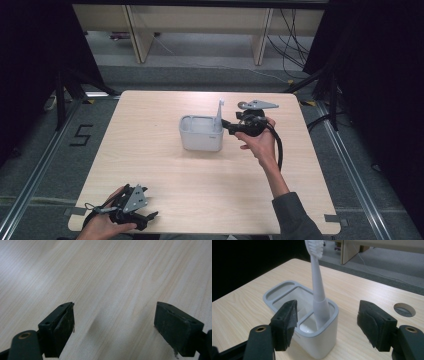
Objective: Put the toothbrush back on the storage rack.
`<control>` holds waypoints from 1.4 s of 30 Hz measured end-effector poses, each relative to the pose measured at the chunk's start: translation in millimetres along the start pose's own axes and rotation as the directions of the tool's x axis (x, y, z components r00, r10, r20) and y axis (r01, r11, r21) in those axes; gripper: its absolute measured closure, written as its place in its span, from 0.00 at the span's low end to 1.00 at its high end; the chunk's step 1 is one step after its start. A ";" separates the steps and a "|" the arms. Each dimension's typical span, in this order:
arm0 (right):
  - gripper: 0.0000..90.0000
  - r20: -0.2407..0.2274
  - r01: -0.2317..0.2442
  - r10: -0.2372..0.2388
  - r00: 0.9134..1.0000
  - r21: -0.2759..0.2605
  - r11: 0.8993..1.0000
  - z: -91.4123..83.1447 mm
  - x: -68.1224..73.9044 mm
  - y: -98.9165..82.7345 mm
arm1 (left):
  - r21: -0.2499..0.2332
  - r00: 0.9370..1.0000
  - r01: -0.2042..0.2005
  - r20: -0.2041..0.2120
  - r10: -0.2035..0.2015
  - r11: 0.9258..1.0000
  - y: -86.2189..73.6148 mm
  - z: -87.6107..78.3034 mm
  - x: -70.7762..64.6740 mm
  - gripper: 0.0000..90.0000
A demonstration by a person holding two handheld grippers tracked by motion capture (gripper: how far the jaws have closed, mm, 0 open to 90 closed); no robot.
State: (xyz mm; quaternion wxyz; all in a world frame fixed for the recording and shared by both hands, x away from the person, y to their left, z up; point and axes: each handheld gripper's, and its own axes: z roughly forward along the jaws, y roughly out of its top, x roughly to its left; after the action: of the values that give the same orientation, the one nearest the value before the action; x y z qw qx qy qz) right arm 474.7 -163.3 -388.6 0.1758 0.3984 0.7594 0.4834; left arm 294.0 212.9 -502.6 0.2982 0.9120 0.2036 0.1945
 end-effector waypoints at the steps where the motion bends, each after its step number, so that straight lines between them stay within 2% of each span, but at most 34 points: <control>1: 0.37 -0.006 -0.001 0.001 1.000 0.001 1.000 -1.9 1.4 -2.0 | -0.013 1.000 0.015 -0.003 -0.015 1.000 -0.1 1.0 -1.0 0.18; 2: 0.37 -0.006 -0.001 0.001 1.000 0.001 1.000 -1.9 1.4 -2.0 | -0.001 1.000 0.000 0.001 0.000 1.000 0.0 0.1 -0.2 0.18; 3: 0.36 -0.001 0.017 -0.017 1.000 0.000 1.000 -2.0 1.3 -3.0 | -0.002 1.000 0.002 0.001 -0.002 1.000 0.0 0.4 -0.4 0.18; 6: 0.36 -0.005 0.021 -0.021 1.000 -0.001 1.000 -5.5 2.4 -5.7 | -0.002 1.000 0.002 0.001 -0.002 1.000 0.0 0.3 -0.5 0.18; 7: 0.36 0.008 0.021 -0.021 1.000 0.002 1.000 -7.6 3.5 -8.4 | -0.001 1.000 0.001 0.000 -0.001 1.000 -0.1 0.3 -0.4 0.18; 8: 0.36 0.009 0.048 -0.048 0.999 0.007 0.999 -8.8 2.0 -9.5 | -0.001 1.000 0.001 0.000 -0.001 1.000 -0.1 0.3 -0.4 0.18; 9: 0.36 0.005 0.030 -0.030 1.000 0.006 1.000 -8.9 3.1 -11.9 | -0.001 1.000 0.000 0.000 0.000 1.000 -0.1 0.3 -0.2 0.18; 13: 0.36 0.001 0.039 -0.039 0.999 0.009 0.999 -12.3 1.3 -19.6 | 0.000 1.000 0.001 0.000 -0.001 1.000 -0.1 0.5 -0.3 0.18; 14: 0.36 -0.005 0.025 -0.025 1.000 0.015 1.000 -13.3 2.2 -20.7 | 0.000 1.000 0.000 -0.001 0.000 1.000 -0.1 0.3 -0.2 0.18; 20: 0.36 -0.017 0.029 -0.029 0.999 0.001 1.000 -16.0 3.1 -27.8 | -0.002 1.000 0.003 -0.001 -0.003 1.000 -0.1 0.7 -0.8 0.18; 22: 0.36 -0.019 0.020 -0.020 1.000 0.012 1.000 -17.8 4.4 -28.7 | -0.002 1.000 0.001 -0.001 -0.001 1.000 0.1 0.3 -0.9 0.18; 23: 0.35 -0.014 0.037 -0.037 0.999 0.007 0.999 -17.8 4.1 -29.0 | -0.001 1.000 0.002 -0.001 -0.002 1.000 0.2 -0.1 -0.6 0.18; 25: 0.34 -0.012 0.035 -0.035 0.999 0.002 0.999 -16.9 5.3 -30.4 | -0.002 1.000 0.002 0.000 -0.002 1.000 0.1 0.0 -0.7 0.18; 27: 0.33 -0.026 0.014 -0.013 1.000 0.012 1.000 -16.2 7.4 -31.6 | 0.001 1.000 -0.004 0.000 0.004 1.000 0.1 -0.2 -0.7 0.18; 28: 0.32 -0.025 0.018 -0.018 1.000 0.015 1.000 -15.3 8.2 -32.1 | -0.008 1.000 0.007 0.000 -0.007 1.000 0.1 0.3 -1.3 0.18; 30: 0.30 -0.036 0.008 -0.007 0.999 0.029 1.000 -15.0 9.4 -32.7 | -0.006 1.000 0.002 -0.001 -0.002 1.000 0.1 -0.3 -1.0 0.18; 31: 0.29 -0.033 0.033 -0.032 0.999 0.022 0.999 -14.8 8.5 -32.7 | -0.005 1.000 0.001 0.000 -0.001 1.000 0.1 -0.4 -1.0 0.18; 32: 0.27 -0.024 0.034 -0.034 0.999 0.020 0.999 -15.2 9.0 -32.9 | -0.005 1.000 0.002 -0.001 -0.002 1.000 0.0 -0.3 -1.0 0.18; 33: 0.23 -0.031 0.004 -0.003 1.000 0.025 1.000 -15.3 11.0 -34.0 | -0.001 1.000 -0.003 0.001 0.003 1.000 0.0 -0.5 -0.9 0.18; 36: 0.22 -0.026 0.016 -0.015 1.000 0.026 1.000 -16.1 10.7 -35.1 | -0.001 1.000 -0.005 0.001 0.005 1.000 0.1 -0.7 -0.7 0.18; 38: 0.21 -0.033 -0.002 0.003 0.999 0.027 1.000 -17.8 11.9 -36.6 | -0.003 1.000 -0.002 -0.002 0.002 1.000 0.1 -0.6 -0.7 0.18; 42: 0.20 -0.037 0.017 -0.016 0.999 0.027 0.999 -20.2 11.8 -37.3 | -0.001 1.000 -0.005 -0.001 0.005 1.000 0.2 -0.9 -0.5 0.18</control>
State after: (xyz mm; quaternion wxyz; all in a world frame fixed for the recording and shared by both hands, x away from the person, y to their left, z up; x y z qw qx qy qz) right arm 437.9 -174.2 -410.2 0.1605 0.3856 0.7723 0.4787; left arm 293.2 212.9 -501.9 0.2979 0.9123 0.2014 0.1959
